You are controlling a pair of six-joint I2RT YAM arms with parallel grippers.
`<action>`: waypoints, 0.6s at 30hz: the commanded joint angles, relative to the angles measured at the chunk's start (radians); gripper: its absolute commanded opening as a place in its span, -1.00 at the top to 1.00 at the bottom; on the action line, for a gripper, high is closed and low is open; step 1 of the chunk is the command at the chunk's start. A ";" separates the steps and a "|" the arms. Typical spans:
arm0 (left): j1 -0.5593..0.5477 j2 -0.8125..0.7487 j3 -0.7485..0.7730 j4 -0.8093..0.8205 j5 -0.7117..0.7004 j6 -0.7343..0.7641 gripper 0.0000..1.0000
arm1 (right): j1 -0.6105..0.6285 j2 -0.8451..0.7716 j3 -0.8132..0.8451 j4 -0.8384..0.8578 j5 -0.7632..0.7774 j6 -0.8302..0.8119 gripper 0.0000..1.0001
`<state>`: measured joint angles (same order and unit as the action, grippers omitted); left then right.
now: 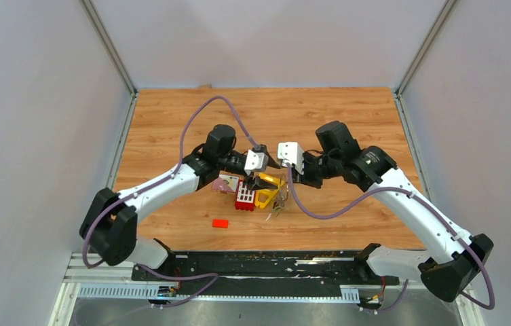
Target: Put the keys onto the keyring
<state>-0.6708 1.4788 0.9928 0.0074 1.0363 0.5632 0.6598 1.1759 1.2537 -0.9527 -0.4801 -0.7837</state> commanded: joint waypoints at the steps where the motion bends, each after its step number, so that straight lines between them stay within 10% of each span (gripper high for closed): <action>1: 0.005 -0.137 -0.091 0.197 -0.089 -0.079 -0.36 | -0.016 0.021 0.028 0.106 -0.036 0.135 1.00; 8: -0.011 -0.187 -0.172 0.436 -0.099 -0.317 -0.13 | -0.033 0.067 0.056 0.122 -0.102 0.177 1.00; 18: -0.036 -0.146 -0.137 0.365 -0.140 -0.308 0.02 | -0.039 0.056 0.050 0.147 -0.115 0.185 1.00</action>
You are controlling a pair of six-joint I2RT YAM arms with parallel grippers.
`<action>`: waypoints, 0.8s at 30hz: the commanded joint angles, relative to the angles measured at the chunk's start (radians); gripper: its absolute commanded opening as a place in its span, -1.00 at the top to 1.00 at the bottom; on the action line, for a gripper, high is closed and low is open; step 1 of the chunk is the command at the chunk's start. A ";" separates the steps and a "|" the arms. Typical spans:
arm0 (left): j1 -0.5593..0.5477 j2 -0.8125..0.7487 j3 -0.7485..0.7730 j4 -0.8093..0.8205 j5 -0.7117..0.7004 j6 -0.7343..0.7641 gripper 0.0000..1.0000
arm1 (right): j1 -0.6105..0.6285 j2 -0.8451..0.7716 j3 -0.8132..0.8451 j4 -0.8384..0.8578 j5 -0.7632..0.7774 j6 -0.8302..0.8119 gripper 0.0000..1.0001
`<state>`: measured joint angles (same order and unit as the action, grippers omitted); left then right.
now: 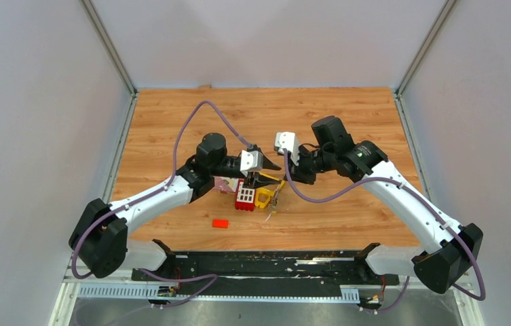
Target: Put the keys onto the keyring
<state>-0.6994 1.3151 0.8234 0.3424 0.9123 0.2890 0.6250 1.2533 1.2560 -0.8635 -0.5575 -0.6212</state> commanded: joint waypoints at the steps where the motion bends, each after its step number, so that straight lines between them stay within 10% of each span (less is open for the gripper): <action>1: -0.008 0.025 0.038 0.025 -0.014 -0.036 0.04 | -0.005 -0.023 0.048 0.058 -0.036 0.022 1.00; 24: -0.020 0.074 0.079 -0.031 0.012 -0.036 0.80 | -0.008 -0.028 0.040 0.062 -0.021 0.013 1.00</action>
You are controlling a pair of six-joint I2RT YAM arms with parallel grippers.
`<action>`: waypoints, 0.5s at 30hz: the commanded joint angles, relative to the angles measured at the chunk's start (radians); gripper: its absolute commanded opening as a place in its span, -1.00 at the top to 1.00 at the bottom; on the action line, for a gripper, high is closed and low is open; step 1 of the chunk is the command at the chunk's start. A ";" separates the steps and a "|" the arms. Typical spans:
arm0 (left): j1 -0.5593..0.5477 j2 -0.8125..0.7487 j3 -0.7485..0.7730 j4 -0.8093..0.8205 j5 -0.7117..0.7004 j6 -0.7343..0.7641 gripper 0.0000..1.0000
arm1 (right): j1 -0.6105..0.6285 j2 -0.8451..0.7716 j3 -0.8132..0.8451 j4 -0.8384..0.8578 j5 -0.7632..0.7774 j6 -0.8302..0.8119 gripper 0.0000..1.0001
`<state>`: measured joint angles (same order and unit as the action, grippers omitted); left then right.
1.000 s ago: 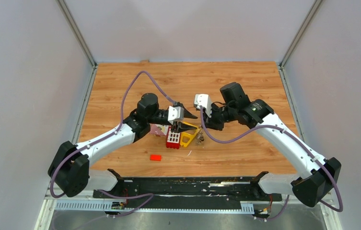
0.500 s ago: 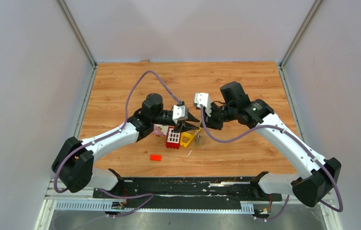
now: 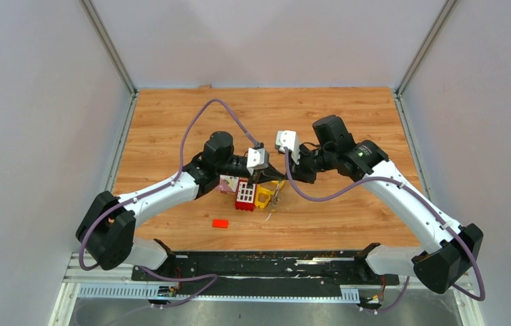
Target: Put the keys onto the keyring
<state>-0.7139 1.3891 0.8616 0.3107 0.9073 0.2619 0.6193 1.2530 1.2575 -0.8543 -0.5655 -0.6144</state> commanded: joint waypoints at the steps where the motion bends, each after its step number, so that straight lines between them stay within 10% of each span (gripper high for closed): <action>1: -0.006 0.002 0.040 0.001 0.019 -0.011 0.85 | -0.002 -0.027 0.038 0.053 -0.013 0.007 1.00; 9: -0.006 -0.013 0.007 0.039 0.022 -0.055 1.00 | -0.013 -0.042 0.023 0.064 -0.007 -0.007 0.94; 15: -0.006 -0.044 -0.058 0.215 0.016 -0.206 1.00 | -0.107 -0.127 -0.056 0.109 -0.173 -0.049 0.31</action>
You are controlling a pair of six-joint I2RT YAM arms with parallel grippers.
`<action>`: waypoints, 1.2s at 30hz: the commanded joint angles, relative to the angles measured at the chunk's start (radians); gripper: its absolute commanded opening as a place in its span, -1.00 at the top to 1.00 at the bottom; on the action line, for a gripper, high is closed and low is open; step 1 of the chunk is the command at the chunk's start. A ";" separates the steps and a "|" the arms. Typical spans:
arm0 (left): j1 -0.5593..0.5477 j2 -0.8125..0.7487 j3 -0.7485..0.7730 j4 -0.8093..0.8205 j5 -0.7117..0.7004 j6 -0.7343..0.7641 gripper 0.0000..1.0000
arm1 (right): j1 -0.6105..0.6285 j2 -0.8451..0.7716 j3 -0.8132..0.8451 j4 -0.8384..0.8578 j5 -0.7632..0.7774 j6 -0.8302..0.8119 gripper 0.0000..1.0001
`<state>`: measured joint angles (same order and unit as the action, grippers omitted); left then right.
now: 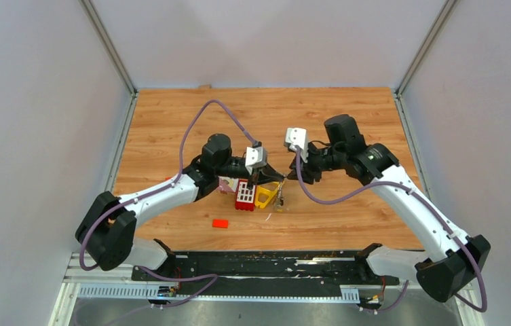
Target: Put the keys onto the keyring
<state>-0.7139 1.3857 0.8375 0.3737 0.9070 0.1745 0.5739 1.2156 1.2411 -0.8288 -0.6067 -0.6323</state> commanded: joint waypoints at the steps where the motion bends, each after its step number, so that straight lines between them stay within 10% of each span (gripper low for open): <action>1: -0.006 -0.043 -0.044 0.189 0.017 -0.145 1.00 | -0.079 -0.105 -0.055 0.096 -0.167 -0.033 0.25; 13: -0.006 -0.005 -0.154 0.619 0.008 -0.477 1.00 | -0.145 -0.177 -0.229 0.314 -0.419 0.048 -0.05; 36: -0.006 0.019 -0.173 0.701 0.009 -0.539 1.00 | -0.145 -0.141 -0.231 0.408 -0.476 0.109 0.63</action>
<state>-0.7139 1.4063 0.6598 1.0054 0.9115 -0.3546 0.4332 1.0679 0.9955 -0.4629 -1.0424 -0.5362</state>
